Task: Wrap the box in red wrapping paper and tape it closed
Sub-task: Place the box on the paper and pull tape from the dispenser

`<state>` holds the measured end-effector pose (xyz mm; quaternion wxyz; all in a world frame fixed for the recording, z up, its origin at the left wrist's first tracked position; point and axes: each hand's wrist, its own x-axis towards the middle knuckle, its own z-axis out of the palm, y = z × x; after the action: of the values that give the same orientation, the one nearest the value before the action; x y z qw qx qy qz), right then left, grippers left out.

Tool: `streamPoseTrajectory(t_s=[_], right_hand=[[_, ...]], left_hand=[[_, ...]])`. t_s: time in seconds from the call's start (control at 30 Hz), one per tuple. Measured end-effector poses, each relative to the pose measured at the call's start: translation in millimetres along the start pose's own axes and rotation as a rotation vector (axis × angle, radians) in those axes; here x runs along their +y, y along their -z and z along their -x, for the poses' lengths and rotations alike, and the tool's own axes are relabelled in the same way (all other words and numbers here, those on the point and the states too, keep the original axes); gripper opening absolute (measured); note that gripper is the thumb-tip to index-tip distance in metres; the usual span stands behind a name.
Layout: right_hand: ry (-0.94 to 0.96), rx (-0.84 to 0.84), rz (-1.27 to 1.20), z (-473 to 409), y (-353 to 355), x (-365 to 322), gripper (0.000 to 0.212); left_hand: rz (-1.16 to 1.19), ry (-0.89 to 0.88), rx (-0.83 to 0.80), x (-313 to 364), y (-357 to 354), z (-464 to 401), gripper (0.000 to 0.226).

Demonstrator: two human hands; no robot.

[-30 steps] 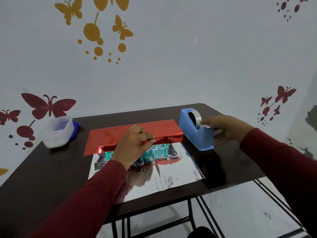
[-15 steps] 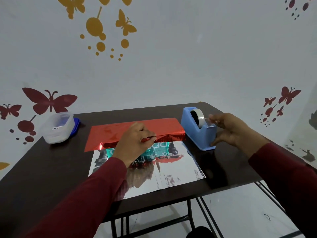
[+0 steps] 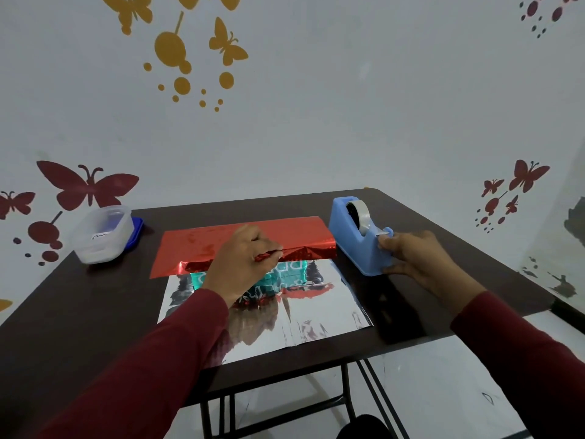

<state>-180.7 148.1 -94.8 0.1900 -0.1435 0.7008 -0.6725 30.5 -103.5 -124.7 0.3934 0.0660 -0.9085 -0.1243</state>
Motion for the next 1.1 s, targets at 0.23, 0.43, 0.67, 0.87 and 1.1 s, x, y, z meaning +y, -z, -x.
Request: streamPoseTrajectory(t_s=[0.23, 0.43, 0.67, 0.87, 1.1], right_hand=[[0.085, -0.003, 0.168, -10.6, 5.8, 3.4, 0.014], [0.229, 0.132, 0.410, 4.5, 13.0, 15.0, 0.021], [0.524, 0.160, 0.270, 59.4, -27.2, 5.7, 0.010], [0.459, -0.008, 0.253, 72.4, -90.9, 17.3, 0.017], [0.462, -0.035, 0.364, 70.9, -125.3, 24.2, 0.058]], left_hand=[[-0.001, -0.008, 0.023, -0.6, -0.6, 0.7, 0.013], [-0.003, -0.018, 0.030, -0.8, -1.3, 0.8, 0.014], [0.001, -0.014, 0.030, -0.3, -0.8, 0.7, 0.014], [-0.003, -0.024, 0.032, 0.8, 0.1, 0.5, 0.013], [-0.010, -0.027, 0.038, -1.3, -1.0, 0.1, 0.014]])
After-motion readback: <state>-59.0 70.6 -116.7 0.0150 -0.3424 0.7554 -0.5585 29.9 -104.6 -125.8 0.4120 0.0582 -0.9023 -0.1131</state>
